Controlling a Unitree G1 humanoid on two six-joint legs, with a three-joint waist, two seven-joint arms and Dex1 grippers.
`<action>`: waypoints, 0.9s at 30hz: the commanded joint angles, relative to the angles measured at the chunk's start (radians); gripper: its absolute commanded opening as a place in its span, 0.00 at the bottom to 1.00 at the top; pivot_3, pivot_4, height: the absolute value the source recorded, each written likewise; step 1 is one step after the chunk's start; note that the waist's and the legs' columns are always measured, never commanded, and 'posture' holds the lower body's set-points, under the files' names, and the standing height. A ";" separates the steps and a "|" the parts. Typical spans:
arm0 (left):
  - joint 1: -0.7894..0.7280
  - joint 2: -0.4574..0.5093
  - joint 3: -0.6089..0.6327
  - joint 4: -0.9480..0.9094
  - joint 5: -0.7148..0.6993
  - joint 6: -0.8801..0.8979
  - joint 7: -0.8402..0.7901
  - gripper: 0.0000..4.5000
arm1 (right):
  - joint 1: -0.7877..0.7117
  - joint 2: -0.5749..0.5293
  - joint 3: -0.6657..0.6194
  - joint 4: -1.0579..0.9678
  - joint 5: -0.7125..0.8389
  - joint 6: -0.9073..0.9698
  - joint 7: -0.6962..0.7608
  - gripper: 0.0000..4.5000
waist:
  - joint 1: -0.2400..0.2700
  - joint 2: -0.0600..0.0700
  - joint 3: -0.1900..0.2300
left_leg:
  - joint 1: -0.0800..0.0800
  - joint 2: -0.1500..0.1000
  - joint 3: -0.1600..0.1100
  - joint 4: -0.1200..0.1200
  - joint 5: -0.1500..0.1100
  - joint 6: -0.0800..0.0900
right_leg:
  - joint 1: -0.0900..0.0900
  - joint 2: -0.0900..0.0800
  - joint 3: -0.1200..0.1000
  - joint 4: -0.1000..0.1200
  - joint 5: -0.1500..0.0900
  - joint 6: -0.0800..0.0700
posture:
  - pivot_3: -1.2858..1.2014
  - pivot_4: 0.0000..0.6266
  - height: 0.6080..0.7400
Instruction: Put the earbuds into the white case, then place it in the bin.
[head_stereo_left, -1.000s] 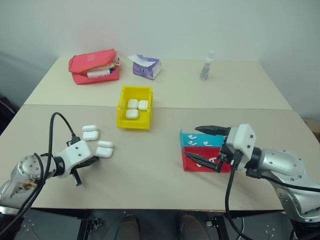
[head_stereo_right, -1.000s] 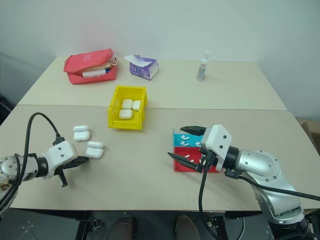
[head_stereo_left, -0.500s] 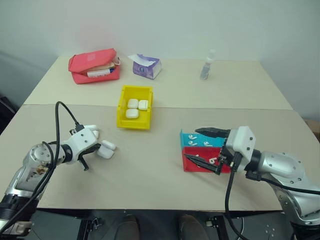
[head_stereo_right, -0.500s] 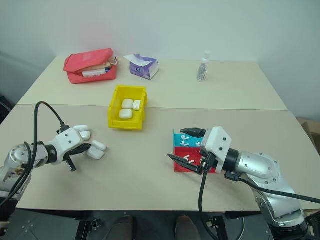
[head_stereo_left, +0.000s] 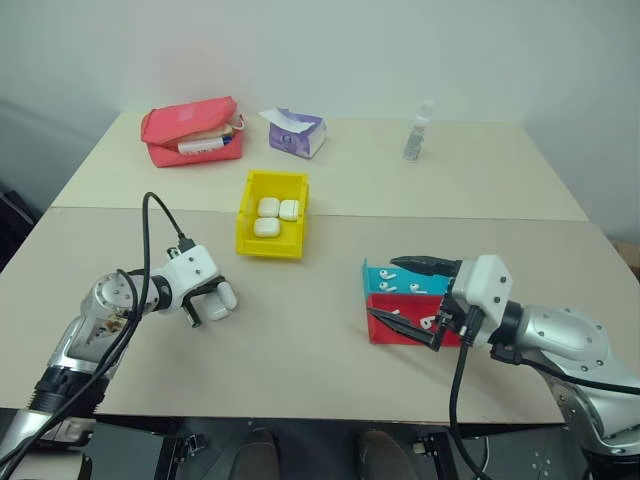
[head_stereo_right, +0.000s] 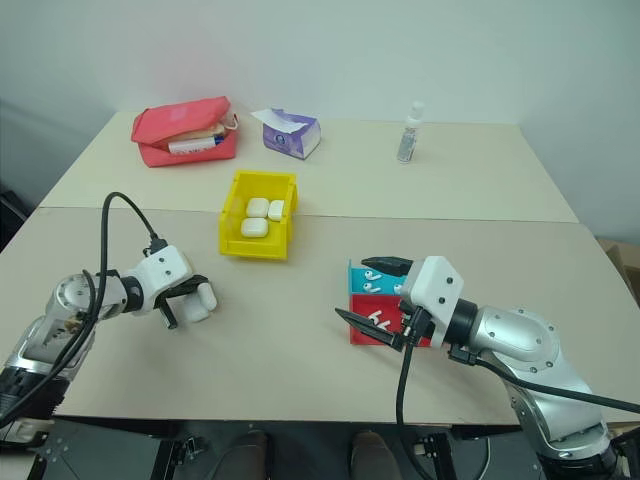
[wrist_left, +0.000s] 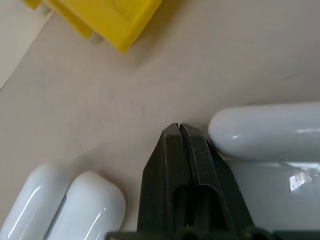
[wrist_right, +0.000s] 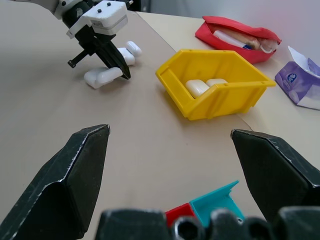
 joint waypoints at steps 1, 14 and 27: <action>-0.014 -0.002 -0.001 -0.011 -0.010 -0.021 -0.023 0.01 | 0.002 -0.003 -0.023 -0.048 0.013 0.006 -0.013 1.00 | -0.002 0.000 0.000 | 0.000 0.000 0.000 0.000 0.000 0.000 | 0.000 0.000 0.000 0.000 0.000 0.000 | 0.52 0.24 1.00; -0.038 0.166 0.024 0.061 0.001 0.007 -0.135 0.13 | 0.015 -0.004 -0.026 -0.043 0.009 -0.004 -0.012 1.00 | -0.006 0.000 0.000 | 0.000 0.000 0.000 0.000 0.000 0.000 | 0.000 0.000 0.000 0.000 0.000 0.000 | 0.52 0.24 1.00; -0.151 0.268 -0.047 0.017 -0.062 -0.070 -0.480 0.99 | -0.025 0.012 0.008 -0.020 0.007 -0.006 0.000 1.00 | 0.002 0.000 0.000 | 0.000 0.000 0.000 0.000 0.000 0.000 | 0.000 0.000 0.000 0.000 0.000 0.000 | 0.52 0.24 1.00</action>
